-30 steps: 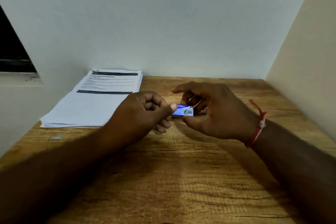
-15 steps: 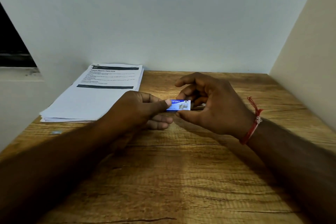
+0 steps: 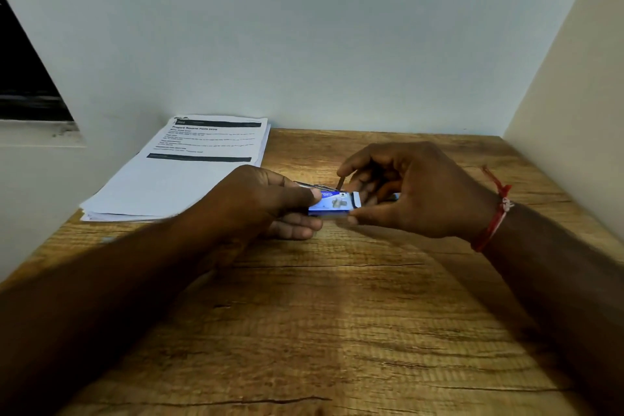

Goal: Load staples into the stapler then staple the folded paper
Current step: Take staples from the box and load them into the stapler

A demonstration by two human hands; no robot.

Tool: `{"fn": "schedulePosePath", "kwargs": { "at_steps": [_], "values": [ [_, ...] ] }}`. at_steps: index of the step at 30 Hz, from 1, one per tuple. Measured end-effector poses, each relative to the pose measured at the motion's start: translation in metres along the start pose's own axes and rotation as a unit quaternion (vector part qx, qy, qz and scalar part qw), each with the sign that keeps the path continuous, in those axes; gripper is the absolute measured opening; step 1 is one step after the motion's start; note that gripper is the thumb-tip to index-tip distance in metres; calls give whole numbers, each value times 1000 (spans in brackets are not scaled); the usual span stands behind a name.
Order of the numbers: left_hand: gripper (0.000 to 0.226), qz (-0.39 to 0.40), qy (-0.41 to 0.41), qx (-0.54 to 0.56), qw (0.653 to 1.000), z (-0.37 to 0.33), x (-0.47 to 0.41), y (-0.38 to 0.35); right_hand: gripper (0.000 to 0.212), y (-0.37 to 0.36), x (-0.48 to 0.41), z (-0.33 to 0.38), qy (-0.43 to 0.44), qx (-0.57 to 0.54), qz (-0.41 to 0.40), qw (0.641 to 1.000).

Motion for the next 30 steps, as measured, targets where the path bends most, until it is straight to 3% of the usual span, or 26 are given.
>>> {"fn": "schedulePosePath", "kwargs": {
  "at_steps": [3,5,7,10,16,27,30],
  "values": [
    [31,33,2,-189,981,-2,2,0,64,-6,0,-8,-26,-18,43,999],
    [46,4,-77,-392,917,-19,4,5,64,-15,0,-9,-35,-14,68,997],
    [59,-21,-161,-482,861,-34,12,1,64,-21,1,-11,-40,-15,83,996],
    [50,38,-197,-485,851,-31,18,-14,67,-25,1,-10,-46,0,99,994],
    [35,39,-225,-497,837,-35,16,-15,73,-30,5,-10,-59,17,124,990],
    [29,70,-191,-508,837,-33,14,-10,61,-28,7,-15,-64,33,153,986],
    [29,75,-194,-505,838,-31,13,-11,44,-26,9,-10,-50,55,160,984]
  ]
}}
Point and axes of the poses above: each hand's wrist, its own x-axis away from the middle knuckle, its own y-axis out of the back of the hand, z = x × y, the point moved 10 cm from there along -x, towards the middle knuckle, and after that the axes turned 5 degrees about -y, right-handed, at the moved point
